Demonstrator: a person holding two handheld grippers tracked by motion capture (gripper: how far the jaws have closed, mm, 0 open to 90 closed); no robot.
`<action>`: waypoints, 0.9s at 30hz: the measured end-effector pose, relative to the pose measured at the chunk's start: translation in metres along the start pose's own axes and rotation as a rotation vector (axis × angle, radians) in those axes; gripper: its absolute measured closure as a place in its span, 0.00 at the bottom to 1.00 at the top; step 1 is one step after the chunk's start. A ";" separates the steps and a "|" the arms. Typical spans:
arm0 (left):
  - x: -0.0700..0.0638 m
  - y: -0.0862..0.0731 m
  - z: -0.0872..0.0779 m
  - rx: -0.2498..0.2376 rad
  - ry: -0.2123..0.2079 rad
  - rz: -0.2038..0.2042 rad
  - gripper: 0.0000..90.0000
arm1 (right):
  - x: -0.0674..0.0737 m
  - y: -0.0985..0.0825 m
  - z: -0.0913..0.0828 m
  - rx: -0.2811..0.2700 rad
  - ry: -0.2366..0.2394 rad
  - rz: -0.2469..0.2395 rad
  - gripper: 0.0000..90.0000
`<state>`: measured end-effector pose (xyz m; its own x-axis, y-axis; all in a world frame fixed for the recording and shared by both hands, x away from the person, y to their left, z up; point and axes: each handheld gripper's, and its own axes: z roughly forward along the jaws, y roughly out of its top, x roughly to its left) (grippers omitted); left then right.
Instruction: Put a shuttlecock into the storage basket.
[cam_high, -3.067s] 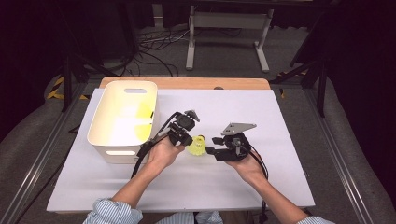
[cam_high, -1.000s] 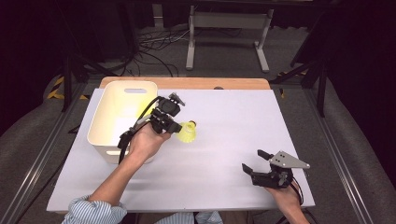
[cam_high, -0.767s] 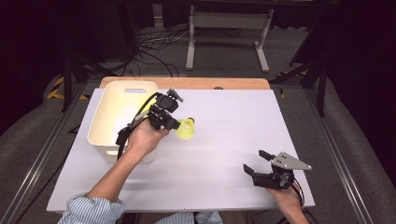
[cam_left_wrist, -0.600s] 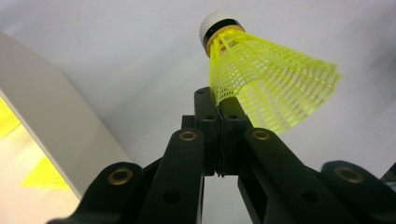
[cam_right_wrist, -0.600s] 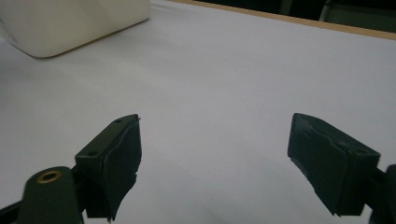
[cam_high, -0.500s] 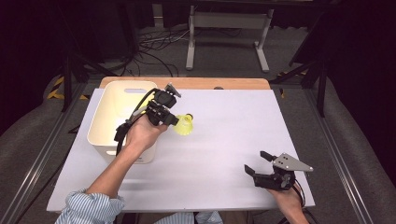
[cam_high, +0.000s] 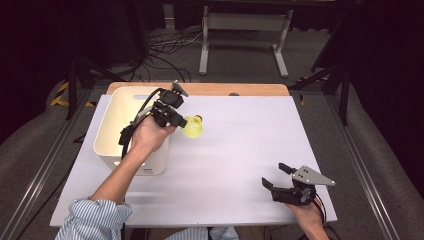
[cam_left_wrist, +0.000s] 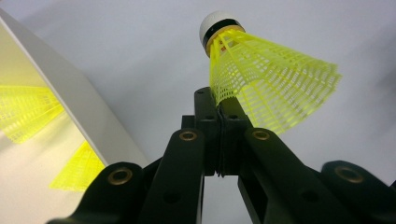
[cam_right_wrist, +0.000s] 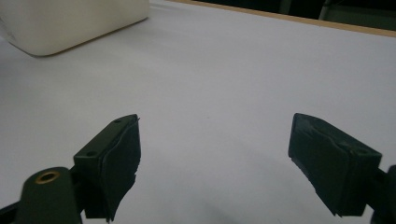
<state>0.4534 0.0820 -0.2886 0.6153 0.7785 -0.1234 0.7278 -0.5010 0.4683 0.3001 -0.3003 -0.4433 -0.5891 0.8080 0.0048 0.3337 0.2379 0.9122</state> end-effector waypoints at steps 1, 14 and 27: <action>0.001 0.000 -0.001 -0.002 0.000 -0.003 0.99 | 0.000 0.000 0.000 0.000 0.000 0.003 0.19; 0.007 0.004 -0.018 -0.031 0.019 -0.014 0.99 | -0.001 -0.001 0.000 -0.001 0.000 0.005 0.19; 0.021 0.001 -0.031 -0.054 0.044 -0.036 0.99 | -0.002 -0.002 0.000 0.000 -0.002 0.012 0.19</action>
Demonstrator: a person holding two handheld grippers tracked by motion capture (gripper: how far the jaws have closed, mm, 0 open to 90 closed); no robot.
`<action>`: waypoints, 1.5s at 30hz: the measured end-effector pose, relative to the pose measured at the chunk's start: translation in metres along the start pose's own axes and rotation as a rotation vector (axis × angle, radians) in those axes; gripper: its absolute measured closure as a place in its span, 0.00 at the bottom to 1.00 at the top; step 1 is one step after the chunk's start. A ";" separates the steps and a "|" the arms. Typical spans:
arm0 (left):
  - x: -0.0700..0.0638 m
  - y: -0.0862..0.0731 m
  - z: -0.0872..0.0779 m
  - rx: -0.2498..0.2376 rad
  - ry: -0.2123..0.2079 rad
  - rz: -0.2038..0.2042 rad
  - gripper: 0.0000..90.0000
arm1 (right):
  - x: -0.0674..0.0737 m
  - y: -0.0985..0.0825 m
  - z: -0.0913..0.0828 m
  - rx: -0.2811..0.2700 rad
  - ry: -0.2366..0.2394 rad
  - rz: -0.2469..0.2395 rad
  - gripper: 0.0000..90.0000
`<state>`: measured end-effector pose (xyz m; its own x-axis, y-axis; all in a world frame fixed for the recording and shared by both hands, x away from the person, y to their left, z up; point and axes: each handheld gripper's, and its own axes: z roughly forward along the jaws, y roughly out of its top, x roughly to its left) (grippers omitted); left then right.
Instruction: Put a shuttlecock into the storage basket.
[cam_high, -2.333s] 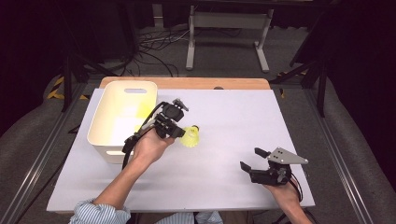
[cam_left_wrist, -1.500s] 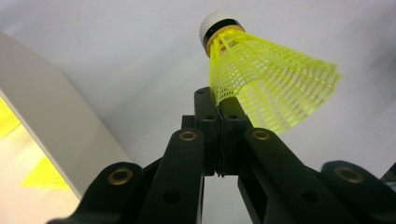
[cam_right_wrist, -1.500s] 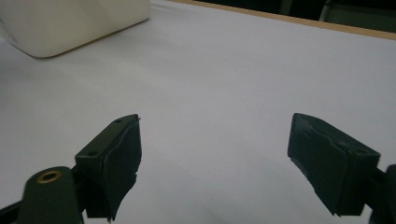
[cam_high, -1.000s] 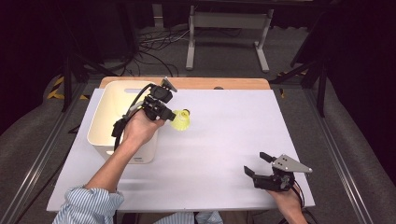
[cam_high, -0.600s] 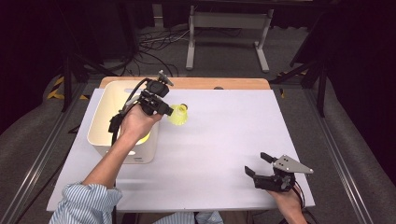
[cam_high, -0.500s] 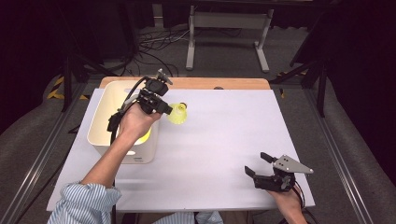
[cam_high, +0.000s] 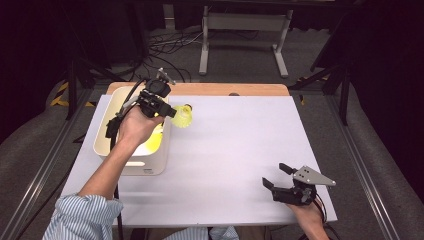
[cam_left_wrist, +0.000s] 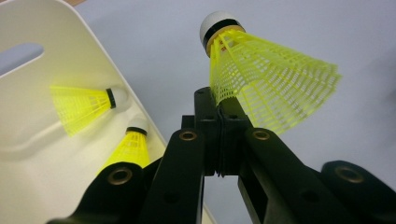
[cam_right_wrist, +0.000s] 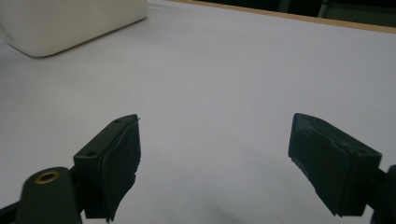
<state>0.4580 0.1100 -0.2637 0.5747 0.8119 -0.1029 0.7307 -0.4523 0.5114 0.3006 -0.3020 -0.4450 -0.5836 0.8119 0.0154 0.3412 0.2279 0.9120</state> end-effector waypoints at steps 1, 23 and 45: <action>0.001 0.000 -0.002 -0.004 0.005 -0.001 0.99 | 0.000 0.000 0.000 -0.001 0.001 -0.002 0.19; 0.030 -0.014 -0.018 -0.016 0.052 -0.062 0.99 | 0.000 0.000 0.000 0.000 0.000 0.001 0.19; 0.057 -0.031 -0.012 0.003 0.080 -0.129 0.99 | 0.002 0.000 0.001 0.003 0.012 -0.001 0.19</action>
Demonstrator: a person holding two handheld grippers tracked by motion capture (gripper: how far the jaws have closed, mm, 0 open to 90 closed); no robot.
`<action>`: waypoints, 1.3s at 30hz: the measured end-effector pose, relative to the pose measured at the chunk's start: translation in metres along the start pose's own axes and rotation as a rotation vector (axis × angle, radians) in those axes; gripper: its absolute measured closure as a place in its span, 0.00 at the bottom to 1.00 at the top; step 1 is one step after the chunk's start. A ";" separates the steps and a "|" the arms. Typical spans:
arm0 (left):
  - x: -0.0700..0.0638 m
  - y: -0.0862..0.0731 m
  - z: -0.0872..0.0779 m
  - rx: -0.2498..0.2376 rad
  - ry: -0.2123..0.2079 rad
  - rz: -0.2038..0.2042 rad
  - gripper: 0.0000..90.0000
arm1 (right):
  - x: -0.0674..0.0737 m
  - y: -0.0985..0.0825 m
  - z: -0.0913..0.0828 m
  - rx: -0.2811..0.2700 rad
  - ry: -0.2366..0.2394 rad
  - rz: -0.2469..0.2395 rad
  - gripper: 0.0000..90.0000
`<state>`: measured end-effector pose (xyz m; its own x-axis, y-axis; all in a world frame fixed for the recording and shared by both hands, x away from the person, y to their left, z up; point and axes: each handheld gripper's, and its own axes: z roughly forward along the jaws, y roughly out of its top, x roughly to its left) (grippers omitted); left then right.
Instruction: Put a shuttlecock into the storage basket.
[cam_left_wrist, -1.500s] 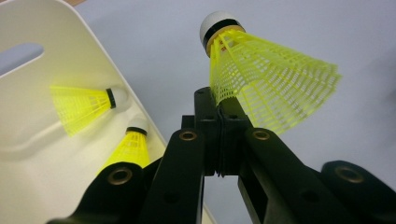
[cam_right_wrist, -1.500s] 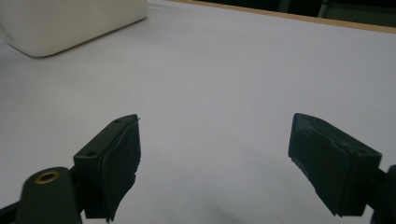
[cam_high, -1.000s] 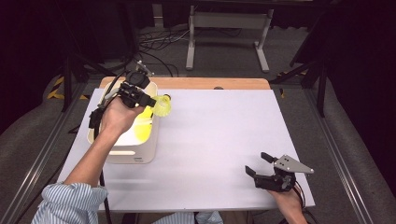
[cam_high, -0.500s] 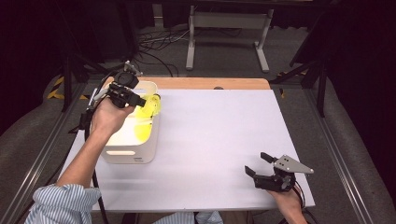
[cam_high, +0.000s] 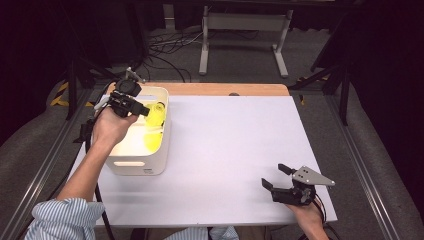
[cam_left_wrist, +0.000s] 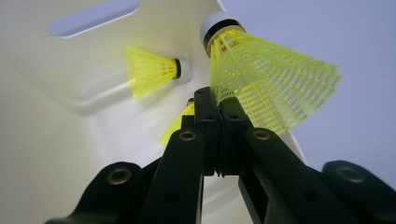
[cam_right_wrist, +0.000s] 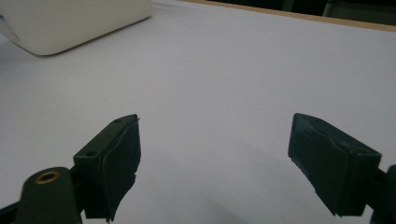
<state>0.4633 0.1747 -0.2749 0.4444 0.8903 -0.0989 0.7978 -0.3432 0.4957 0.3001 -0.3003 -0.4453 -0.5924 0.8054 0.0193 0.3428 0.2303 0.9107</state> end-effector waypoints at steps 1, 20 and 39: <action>0.002 0.000 0.001 0.004 0.001 -0.004 0.99 | 0.000 0.000 0.000 0.000 0.001 0.001 0.19; 0.018 -0.009 0.023 0.051 0.027 -0.041 0.99 | 0.000 0.000 0.001 0.004 0.005 0.002 0.19; 0.026 -0.014 0.048 0.104 0.037 -0.056 0.98 | 0.000 0.000 0.001 0.007 0.006 0.001 0.19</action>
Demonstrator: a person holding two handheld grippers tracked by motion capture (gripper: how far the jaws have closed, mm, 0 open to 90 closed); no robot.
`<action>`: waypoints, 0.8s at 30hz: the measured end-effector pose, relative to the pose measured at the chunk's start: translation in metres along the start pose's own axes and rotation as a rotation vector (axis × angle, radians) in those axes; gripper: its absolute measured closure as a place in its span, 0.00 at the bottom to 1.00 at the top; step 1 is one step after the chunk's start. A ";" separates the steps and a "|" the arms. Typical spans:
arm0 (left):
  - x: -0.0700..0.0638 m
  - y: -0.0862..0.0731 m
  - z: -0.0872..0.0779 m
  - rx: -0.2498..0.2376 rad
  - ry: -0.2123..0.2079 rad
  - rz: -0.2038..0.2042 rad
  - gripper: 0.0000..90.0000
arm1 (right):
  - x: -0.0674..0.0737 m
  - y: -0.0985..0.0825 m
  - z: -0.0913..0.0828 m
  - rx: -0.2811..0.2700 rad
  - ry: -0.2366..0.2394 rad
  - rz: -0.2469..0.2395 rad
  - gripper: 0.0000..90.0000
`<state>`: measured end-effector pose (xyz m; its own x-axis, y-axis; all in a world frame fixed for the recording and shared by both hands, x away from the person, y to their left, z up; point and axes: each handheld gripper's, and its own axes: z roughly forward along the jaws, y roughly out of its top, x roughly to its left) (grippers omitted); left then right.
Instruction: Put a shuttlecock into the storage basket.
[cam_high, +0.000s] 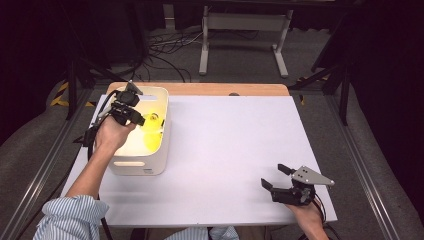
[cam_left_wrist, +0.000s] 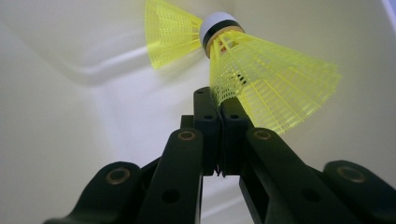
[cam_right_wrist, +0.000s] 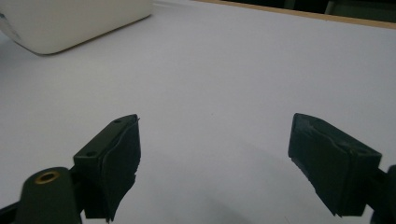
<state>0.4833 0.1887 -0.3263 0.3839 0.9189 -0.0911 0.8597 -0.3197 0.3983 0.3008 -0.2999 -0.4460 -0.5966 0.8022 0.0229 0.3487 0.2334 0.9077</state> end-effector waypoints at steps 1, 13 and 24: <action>0.000 0.000 0.001 0.000 0.001 -0.001 0.98 | 0.000 0.000 0.000 -0.001 0.000 0.000 0.19; 0.001 0.001 0.012 0.028 0.010 -0.005 0.98 | 0.000 0.000 0.000 -0.003 0.001 -0.002 0.19; -0.001 0.000 0.010 0.046 -0.016 -0.008 0.63 | 0.000 0.000 -0.001 -0.008 -0.007 -0.003 0.20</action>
<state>0.4858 0.1851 -0.3355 0.3819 0.9178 -0.1089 0.8772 -0.3229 0.3552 0.3001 -0.3002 -0.4454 -0.5923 0.8055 0.0171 0.3408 0.2313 0.9112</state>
